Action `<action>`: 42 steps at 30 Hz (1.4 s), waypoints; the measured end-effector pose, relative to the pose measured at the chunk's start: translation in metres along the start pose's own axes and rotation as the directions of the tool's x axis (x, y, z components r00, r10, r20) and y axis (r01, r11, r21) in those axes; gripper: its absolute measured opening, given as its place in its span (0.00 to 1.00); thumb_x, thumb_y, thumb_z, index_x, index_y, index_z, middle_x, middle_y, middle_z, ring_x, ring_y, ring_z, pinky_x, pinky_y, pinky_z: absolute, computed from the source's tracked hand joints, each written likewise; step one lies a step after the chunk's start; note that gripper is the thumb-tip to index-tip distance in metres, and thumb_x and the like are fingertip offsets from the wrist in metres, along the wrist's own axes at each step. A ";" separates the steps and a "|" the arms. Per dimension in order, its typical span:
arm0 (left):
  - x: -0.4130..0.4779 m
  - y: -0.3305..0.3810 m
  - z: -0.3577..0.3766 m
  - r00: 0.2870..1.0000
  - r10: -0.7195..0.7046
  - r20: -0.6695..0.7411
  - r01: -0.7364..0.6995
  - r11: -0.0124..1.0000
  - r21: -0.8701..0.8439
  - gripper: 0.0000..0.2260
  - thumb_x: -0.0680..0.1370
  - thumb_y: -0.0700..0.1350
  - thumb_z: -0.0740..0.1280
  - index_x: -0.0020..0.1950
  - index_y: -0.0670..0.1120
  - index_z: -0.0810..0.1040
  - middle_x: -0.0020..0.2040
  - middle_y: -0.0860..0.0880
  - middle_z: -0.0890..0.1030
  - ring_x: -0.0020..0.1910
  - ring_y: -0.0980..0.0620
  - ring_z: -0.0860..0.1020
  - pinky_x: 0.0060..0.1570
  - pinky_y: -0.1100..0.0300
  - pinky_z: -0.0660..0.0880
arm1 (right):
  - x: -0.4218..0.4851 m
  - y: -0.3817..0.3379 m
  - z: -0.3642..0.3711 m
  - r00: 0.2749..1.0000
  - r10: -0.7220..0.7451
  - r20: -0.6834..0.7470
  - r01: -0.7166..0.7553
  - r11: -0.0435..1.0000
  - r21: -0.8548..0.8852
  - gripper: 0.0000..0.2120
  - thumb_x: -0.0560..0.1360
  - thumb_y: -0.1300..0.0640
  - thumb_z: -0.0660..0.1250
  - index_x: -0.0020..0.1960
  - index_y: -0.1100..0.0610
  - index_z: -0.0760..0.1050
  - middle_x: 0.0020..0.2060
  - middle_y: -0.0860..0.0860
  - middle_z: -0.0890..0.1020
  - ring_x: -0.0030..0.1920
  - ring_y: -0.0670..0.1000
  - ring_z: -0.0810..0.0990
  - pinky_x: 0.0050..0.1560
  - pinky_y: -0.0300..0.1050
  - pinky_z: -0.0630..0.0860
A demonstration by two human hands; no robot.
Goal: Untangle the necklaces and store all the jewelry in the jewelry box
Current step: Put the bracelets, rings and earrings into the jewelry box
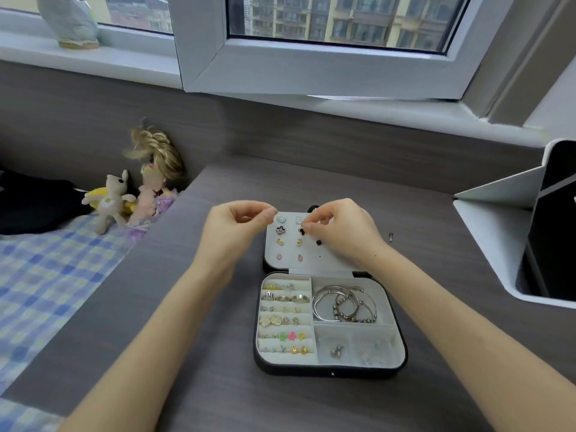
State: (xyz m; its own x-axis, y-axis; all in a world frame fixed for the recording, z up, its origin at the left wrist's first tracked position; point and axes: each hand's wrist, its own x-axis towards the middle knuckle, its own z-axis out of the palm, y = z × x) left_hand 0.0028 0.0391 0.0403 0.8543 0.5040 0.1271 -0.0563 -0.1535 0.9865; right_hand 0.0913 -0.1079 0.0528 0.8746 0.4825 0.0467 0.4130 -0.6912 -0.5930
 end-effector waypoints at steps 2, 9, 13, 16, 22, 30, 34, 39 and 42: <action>0.001 -0.007 0.000 1.000 0.006 -0.019 -0.006 1.000 -0.026 0.07 0.74 0.39 0.71 0.38 0.49 0.82 0.32 0.59 0.82 0.35 0.66 0.77 0.37 0.75 0.71 | 0.006 0.000 0.001 1.000 0.002 0.017 -0.001 0.999 -0.054 0.07 0.74 0.53 0.67 0.39 0.48 0.82 0.27 0.41 0.75 0.37 0.44 0.72 0.51 0.44 0.68; 0.009 -0.018 -0.003 0.996 0.000 -0.093 -0.006 0.998 -0.055 0.06 0.73 0.40 0.72 0.38 0.50 0.82 0.36 0.57 0.82 0.35 0.66 0.77 0.37 0.75 0.71 | 0.020 -0.005 -0.005 0.976 0.077 0.203 -0.075 0.997 -0.021 0.07 0.73 0.54 0.70 0.36 0.49 0.81 0.29 0.47 0.80 0.29 0.45 0.72 0.33 0.39 0.66; 0.011 -0.022 -0.001 0.993 -0.052 -0.107 0.044 0.996 -0.076 0.05 0.74 0.41 0.71 0.40 0.50 0.82 0.38 0.55 0.82 0.34 0.68 0.76 0.36 0.77 0.70 | 0.032 -0.010 -0.006 0.965 0.126 0.231 -0.105 0.989 -0.101 0.04 0.72 0.54 0.71 0.40 0.53 0.83 0.37 0.51 0.83 0.37 0.51 0.78 0.38 0.43 0.74; 0.011 -0.025 -0.001 0.990 -0.079 -0.114 0.069 0.994 -0.089 0.04 0.74 0.41 0.71 0.41 0.49 0.82 0.39 0.55 0.82 0.34 0.70 0.76 0.35 0.78 0.69 | 0.043 -0.017 -0.008 0.936 0.205 0.286 -0.161 0.972 -0.168 0.14 0.71 0.57 0.71 0.53 0.64 0.81 0.45 0.57 0.84 0.40 0.52 0.75 0.43 0.45 0.73; 0.011 -0.026 0.000 0.991 -0.070 -0.114 0.061 0.995 -0.080 0.06 0.74 0.40 0.72 0.39 0.50 0.81 0.37 0.56 0.82 0.33 0.69 0.76 0.34 0.77 0.69 | 0.054 -0.026 -0.006 0.955 0.144 0.260 -0.037 0.926 -0.375 0.11 0.66 0.54 0.75 0.47 0.57 0.82 0.45 0.50 0.84 0.44 0.51 0.79 0.45 0.43 0.73; 0.012 -0.027 -0.001 0.987 -0.090 -0.134 0.075 0.990 -0.116 0.06 0.74 0.40 0.72 0.38 0.49 0.81 0.36 0.56 0.81 0.32 0.70 0.75 0.33 0.78 0.69 | 0.043 0.009 -0.031 0.999 0.026 -0.048 -0.038 0.963 -0.267 0.14 0.77 0.52 0.64 0.43 0.62 0.81 0.33 0.44 0.80 0.35 0.51 0.77 0.36 0.42 0.69; 0.014 -0.028 0.001 0.986 -0.104 -0.132 0.090 0.990 -0.109 0.04 0.74 0.40 0.71 0.40 0.48 0.81 0.37 0.55 0.81 0.32 0.71 0.75 0.33 0.78 0.68 | 0.042 0.017 -0.018 0.999 -0.016 -0.050 -0.008 0.897 -0.443 0.16 0.76 0.47 0.63 0.42 0.58 0.82 0.38 0.50 0.84 0.41 0.53 0.79 0.47 0.44 0.68; 0.014 -0.028 -0.001 0.985 -0.107 -0.138 0.095 0.991 -0.092 0.01 0.74 0.41 0.72 0.43 0.46 0.82 0.38 0.56 0.81 0.33 0.72 0.75 0.33 0.79 0.68 | 0.050 0.015 -0.003 0.993 0.030 -0.117 -0.080 0.890 -0.448 0.17 0.74 0.45 0.64 0.41 0.57 0.83 0.33 0.50 0.83 0.41 0.53 0.80 0.49 0.45 0.61; 0.015 -0.027 -0.001 0.985 -0.101 -0.140 0.090 0.992 -0.083 0.03 0.74 0.41 0.71 0.42 0.48 0.82 0.38 0.55 0.81 0.33 0.72 0.75 0.33 0.79 0.68 | 0.054 0.014 0.001 0.977 0.164 -0.134 -0.199 0.925 -0.324 0.16 0.74 0.47 0.65 0.45 0.59 0.83 0.37 0.52 0.85 0.41 0.53 0.80 0.54 0.47 0.61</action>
State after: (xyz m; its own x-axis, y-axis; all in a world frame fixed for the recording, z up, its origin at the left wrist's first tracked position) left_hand 0.0164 0.0518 0.0161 0.7751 0.6306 0.0397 -0.0218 -0.0361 0.9991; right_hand 0.1440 -0.0908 0.0464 0.9565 0.2862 0.0566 0.2898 -0.9096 -0.2978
